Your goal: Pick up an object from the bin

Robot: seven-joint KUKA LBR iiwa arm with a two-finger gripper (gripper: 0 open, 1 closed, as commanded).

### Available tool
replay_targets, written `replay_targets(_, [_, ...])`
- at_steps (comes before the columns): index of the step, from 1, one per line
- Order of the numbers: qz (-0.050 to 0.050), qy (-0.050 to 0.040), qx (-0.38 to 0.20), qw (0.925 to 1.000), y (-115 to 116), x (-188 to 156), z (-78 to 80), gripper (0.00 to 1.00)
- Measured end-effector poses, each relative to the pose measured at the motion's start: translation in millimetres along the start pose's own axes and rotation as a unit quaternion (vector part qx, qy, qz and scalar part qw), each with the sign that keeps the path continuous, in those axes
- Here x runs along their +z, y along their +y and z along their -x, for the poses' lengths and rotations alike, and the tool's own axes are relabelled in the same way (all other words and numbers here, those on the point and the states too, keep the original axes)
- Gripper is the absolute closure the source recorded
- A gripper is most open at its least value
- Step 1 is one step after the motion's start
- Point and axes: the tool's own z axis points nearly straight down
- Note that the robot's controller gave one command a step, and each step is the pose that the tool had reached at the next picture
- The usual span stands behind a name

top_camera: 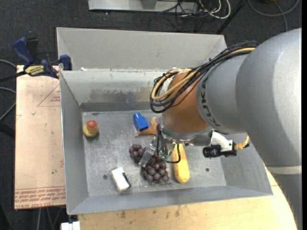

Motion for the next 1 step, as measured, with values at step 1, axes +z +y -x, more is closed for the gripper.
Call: replay_targets(1, [-0.002, 0.0024, 0.000, 1.0000, -0.9, -7.9, -1.2, 1.00])
